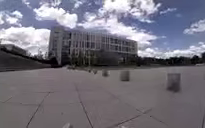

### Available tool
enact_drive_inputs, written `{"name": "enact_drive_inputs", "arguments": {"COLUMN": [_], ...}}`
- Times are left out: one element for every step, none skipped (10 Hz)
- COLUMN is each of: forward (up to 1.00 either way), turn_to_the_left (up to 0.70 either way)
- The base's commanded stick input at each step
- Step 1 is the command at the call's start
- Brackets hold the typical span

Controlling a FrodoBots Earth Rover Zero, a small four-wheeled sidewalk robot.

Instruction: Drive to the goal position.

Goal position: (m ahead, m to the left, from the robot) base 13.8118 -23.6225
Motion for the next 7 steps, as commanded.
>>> {"name": "enact_drive_inputs", "arguments": {"forward": [0.7,0.7,0.7,0.7,0.7,0.7,0.7], "turn_to_the_left": [0.0,0.0,0.0,0.0,0.0,0.0,0.0]}}
